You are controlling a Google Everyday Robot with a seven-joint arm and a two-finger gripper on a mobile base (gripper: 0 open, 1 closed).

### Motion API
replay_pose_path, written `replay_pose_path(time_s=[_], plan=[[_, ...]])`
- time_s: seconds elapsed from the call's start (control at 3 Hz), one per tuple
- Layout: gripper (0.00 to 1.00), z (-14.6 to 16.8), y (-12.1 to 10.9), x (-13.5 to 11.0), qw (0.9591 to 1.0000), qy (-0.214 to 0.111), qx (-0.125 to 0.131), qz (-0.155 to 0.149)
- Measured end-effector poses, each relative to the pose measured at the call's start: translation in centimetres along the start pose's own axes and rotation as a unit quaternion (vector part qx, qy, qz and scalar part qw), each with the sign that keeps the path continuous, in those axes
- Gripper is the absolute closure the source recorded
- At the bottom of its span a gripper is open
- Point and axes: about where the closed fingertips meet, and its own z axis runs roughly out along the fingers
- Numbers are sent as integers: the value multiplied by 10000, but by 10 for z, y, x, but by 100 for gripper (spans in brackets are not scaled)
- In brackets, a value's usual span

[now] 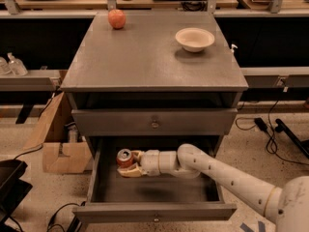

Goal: Place coke can into middle drawer

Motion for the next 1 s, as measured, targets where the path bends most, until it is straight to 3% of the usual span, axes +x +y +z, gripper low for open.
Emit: replay_pose_path(time_s=[0.33,1.0], plan=[[100,14,-14,19,9993,-198,-101,-297],[100,37,-16,70,9993,-81,-24,-360]])
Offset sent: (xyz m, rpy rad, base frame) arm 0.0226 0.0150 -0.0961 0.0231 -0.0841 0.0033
